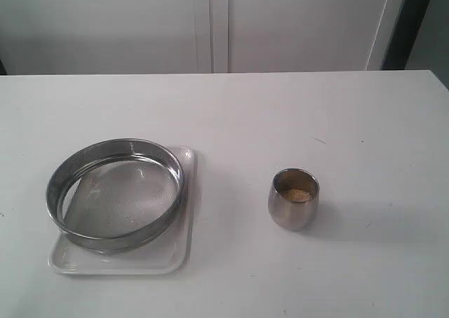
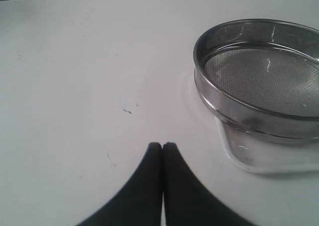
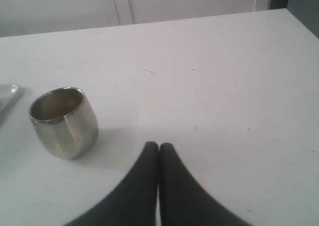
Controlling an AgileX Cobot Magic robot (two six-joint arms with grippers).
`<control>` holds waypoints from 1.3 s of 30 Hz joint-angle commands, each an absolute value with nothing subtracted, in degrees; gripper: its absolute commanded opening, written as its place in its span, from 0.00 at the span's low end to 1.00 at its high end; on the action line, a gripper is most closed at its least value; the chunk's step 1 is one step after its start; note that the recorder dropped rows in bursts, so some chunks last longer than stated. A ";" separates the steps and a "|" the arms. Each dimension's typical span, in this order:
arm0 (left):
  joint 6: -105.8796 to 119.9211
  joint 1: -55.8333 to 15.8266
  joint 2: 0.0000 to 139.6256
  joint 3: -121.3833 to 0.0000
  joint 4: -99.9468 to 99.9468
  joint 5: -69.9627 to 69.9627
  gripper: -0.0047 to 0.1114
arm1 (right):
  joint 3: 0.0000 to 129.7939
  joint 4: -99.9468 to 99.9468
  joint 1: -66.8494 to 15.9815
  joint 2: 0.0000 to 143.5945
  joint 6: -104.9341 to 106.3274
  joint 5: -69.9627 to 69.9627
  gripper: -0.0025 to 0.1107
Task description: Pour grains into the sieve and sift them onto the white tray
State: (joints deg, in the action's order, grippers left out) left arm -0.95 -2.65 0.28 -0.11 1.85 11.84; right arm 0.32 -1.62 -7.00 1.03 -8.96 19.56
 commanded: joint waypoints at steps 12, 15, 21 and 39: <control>-1.09 -2.44 0.00 0.00 1.89 11.66 0.04 | 0.00 -1.67 -6.90 0.79 -9.17 19.12 0.02; -1.09 -2.44 0.00 0.00 1.89 11.66 0.04 | 0.00 -1.67 -6.90 0.79 -9.17 19.12 0.02; -1.09 -2.44 0.00 0.00 1.89 11.66 0.04 | 0.00 -1.67 -6.90 0.79 -9.17 19.12 0.02; -1.09 -2.44 0.00 0.00 1.89 11.66 0.04 | 0.00 3.74 -6.90 0.79 -8.91 12.77 0.02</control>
